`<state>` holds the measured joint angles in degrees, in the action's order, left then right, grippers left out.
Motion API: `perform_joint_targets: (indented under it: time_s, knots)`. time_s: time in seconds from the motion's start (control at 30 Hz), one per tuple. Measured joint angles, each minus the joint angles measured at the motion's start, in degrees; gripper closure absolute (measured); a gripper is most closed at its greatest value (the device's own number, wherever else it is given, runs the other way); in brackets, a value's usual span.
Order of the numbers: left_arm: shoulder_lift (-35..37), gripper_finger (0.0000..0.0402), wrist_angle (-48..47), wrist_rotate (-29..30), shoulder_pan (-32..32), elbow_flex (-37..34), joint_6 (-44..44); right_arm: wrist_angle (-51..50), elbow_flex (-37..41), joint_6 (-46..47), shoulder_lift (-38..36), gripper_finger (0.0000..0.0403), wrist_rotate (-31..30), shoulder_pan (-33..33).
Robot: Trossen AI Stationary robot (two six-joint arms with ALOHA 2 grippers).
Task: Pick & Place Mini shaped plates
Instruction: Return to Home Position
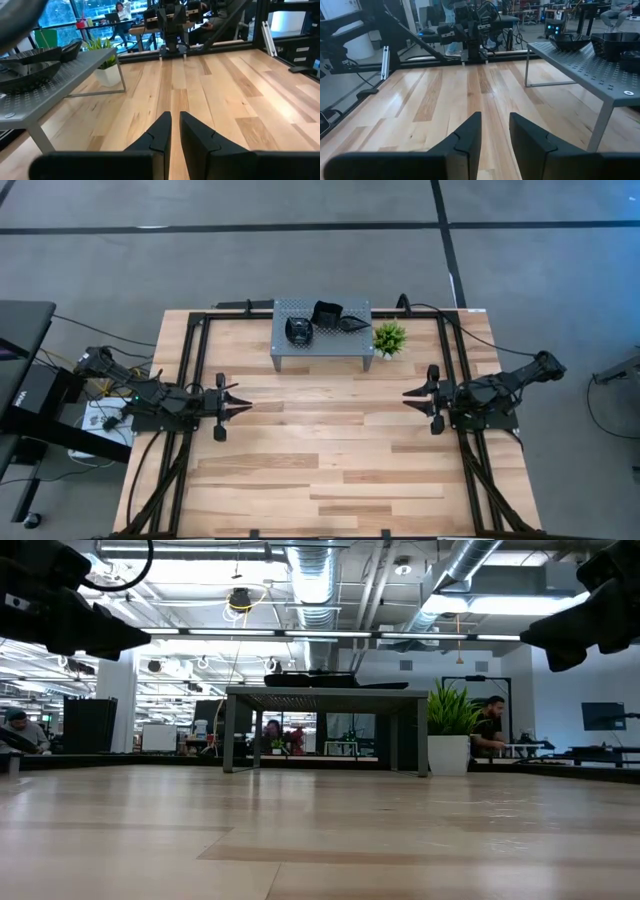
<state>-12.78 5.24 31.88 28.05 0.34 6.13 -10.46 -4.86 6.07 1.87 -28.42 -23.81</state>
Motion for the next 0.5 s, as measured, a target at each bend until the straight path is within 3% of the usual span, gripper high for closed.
perform_joint_targets:
  time_s: [0.5]
  knots:
    - [-0.5, 0.0362, 0.4, 0.0, 0.0, 0.0, 0.0, 0.0, 0.0, 0.0, 0.0, 0.0308, 0.0, 0.0]
